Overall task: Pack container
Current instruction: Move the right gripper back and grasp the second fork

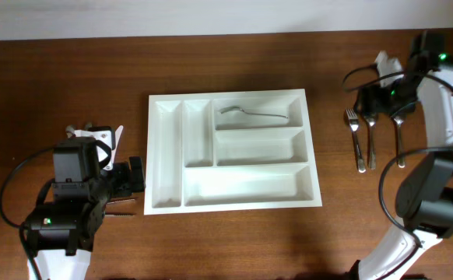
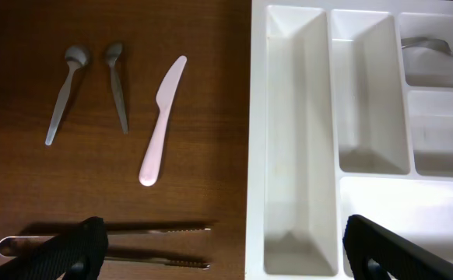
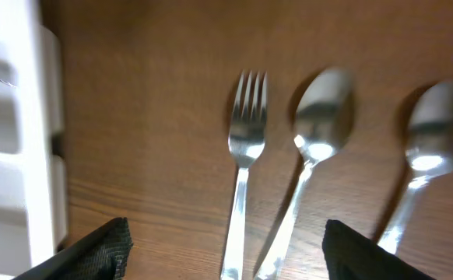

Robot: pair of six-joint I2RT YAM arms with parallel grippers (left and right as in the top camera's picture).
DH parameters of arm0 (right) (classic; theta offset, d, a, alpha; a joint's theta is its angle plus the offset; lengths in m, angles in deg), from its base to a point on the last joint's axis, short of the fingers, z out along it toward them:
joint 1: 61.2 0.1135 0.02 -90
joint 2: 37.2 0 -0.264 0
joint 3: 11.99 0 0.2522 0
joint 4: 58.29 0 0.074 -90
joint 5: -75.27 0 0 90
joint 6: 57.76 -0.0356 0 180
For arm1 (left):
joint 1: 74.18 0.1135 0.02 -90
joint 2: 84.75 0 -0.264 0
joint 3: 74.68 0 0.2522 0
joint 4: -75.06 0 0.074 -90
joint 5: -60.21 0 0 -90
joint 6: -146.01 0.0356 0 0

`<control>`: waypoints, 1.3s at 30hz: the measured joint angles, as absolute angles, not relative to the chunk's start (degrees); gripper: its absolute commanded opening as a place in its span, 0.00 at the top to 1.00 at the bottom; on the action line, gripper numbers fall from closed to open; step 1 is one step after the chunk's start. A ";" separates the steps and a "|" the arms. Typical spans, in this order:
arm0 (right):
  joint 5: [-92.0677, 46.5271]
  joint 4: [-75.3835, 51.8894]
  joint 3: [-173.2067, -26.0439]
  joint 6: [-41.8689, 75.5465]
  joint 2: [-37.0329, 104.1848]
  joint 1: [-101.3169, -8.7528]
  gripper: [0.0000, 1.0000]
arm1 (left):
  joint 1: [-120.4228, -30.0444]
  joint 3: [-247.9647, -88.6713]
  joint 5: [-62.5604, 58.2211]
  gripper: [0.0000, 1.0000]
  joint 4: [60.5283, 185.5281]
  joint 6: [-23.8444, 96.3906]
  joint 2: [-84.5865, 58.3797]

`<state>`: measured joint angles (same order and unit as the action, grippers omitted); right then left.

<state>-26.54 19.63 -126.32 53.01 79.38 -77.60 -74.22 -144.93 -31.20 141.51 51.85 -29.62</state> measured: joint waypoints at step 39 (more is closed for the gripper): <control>-24.05 18.34 -123.88 53.91 91.29 -76.97 0.25 | -74.22 -144.93 -31.20 0.01 141.51 51.85 -29.62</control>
